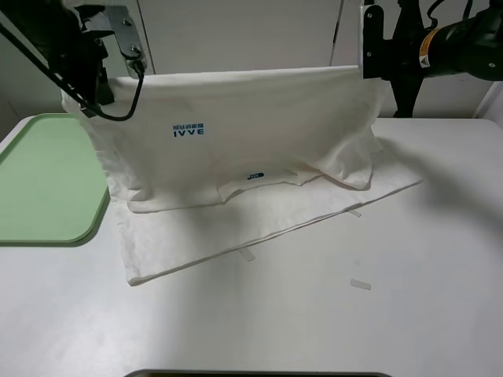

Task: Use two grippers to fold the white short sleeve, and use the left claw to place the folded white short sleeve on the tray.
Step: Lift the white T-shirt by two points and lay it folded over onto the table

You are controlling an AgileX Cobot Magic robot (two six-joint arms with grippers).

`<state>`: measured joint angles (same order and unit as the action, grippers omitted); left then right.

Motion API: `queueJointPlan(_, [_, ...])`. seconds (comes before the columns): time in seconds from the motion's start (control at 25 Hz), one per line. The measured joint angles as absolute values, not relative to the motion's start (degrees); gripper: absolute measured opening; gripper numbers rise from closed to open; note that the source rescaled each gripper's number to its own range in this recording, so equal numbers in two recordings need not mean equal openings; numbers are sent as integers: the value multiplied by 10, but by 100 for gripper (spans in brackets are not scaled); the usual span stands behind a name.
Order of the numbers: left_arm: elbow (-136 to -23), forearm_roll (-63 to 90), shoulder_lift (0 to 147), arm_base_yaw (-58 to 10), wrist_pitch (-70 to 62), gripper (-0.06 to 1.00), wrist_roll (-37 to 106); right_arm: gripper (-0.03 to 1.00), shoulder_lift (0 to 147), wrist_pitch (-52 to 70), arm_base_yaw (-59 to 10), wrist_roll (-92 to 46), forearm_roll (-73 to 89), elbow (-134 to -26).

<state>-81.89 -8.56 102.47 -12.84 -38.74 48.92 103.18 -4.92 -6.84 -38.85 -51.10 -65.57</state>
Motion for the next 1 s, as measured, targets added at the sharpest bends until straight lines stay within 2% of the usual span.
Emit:
queueJointPlan(0.24, [-774,26,1025,-127,-469,2,668,0,1043,-38,-73,-495,-523,-656])
queueJointPlan(0.48, [-702,99,1025,-127,-480,2,788,0,1073,3,-75,-508,-523,-656])
queueJointPlan(0.68, [-653,117,1024,-139,-470,2,835,0,1107,55,-75,-543,-521,-631])
queueJointPlan(1.0, [-609,114,1024,-175,-446,2,860,0,1111,72,-75,-604,-521,-577])
